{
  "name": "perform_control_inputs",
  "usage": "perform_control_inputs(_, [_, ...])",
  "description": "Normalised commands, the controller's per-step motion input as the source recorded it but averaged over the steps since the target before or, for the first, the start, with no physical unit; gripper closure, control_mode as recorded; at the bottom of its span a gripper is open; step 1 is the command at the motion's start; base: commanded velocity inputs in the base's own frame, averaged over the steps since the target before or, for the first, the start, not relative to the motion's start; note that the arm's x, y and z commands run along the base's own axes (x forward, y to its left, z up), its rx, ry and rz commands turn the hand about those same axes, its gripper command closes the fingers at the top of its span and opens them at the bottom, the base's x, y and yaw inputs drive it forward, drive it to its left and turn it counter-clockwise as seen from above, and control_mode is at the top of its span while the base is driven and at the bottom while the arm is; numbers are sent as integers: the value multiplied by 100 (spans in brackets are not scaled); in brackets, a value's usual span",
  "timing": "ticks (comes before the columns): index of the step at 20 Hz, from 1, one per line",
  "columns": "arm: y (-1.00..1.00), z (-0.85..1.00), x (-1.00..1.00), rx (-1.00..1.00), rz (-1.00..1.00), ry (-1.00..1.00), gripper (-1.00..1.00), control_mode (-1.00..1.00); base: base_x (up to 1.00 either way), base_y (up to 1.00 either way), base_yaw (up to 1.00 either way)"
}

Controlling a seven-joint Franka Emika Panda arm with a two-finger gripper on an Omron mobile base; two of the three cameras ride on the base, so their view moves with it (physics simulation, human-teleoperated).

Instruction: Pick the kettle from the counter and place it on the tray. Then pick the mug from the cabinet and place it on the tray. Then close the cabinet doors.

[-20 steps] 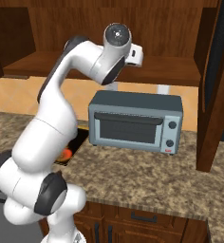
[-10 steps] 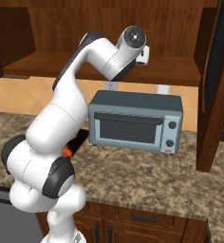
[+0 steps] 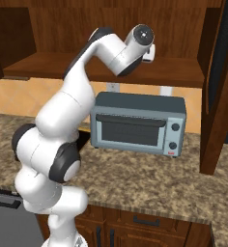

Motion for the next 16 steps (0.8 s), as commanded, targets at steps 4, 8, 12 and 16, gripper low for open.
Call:
perform_control_inputs(4, [0, -2, 35, 0, 0, 0, -100, -100, 0, 0, 0])
perform_control_inputs(8, [0, -10, 29, 0, 0, 0, -100, -100, 0, 0, 0])
perform_control_inputs(12, [-1, -7, 29, 0, 0, 0, -100, -100, 0, 0, 0])
perform_control_inputs(16, [0, -1, 17, 0, 0, 0, -100, -100, 0, 0, 0])
